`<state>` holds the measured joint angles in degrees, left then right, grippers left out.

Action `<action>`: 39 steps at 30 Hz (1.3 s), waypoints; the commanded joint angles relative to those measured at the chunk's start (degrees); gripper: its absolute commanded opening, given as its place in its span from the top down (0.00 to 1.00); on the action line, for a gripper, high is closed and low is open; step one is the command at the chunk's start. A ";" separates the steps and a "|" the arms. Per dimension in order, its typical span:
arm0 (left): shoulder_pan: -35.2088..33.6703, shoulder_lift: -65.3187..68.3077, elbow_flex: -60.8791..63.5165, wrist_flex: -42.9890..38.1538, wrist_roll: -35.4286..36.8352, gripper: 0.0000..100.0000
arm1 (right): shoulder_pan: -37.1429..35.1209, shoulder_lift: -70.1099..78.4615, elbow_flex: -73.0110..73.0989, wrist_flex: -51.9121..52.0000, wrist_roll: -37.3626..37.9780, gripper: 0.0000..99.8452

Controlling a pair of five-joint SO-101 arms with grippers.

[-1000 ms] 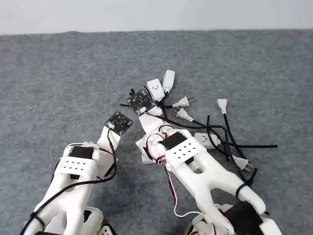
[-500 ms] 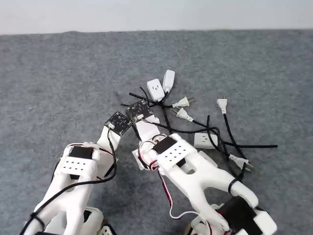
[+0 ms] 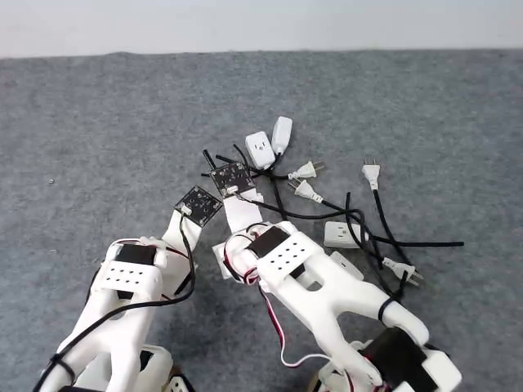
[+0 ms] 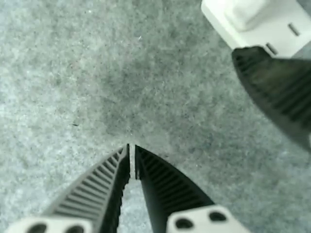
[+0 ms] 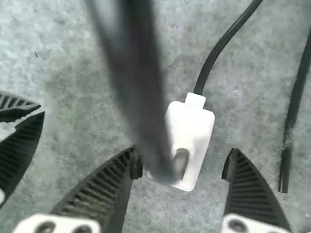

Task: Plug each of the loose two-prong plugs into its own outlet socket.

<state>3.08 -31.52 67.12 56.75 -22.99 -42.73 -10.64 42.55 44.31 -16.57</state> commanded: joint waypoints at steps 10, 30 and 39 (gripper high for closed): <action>-0.35 -1.49 -0.75 -0.88 0.26 0.99 | -0.13 8.75 -6.77 -0.57 3.60 0.75; -0.26 -1.49 -0.75 -1.05 0.35 0.99 | 42.42 -28.53 -6.59 20.70 14.51 0.99; 0.53 -1.49 -0.84 -1.05 0.70 0.98 | 86.11 -27.56 -5.80 21.67 29.27 0.99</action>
<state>3.08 -31.52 67.12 56.75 -22.90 29.01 -39.82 38.95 69.27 8.22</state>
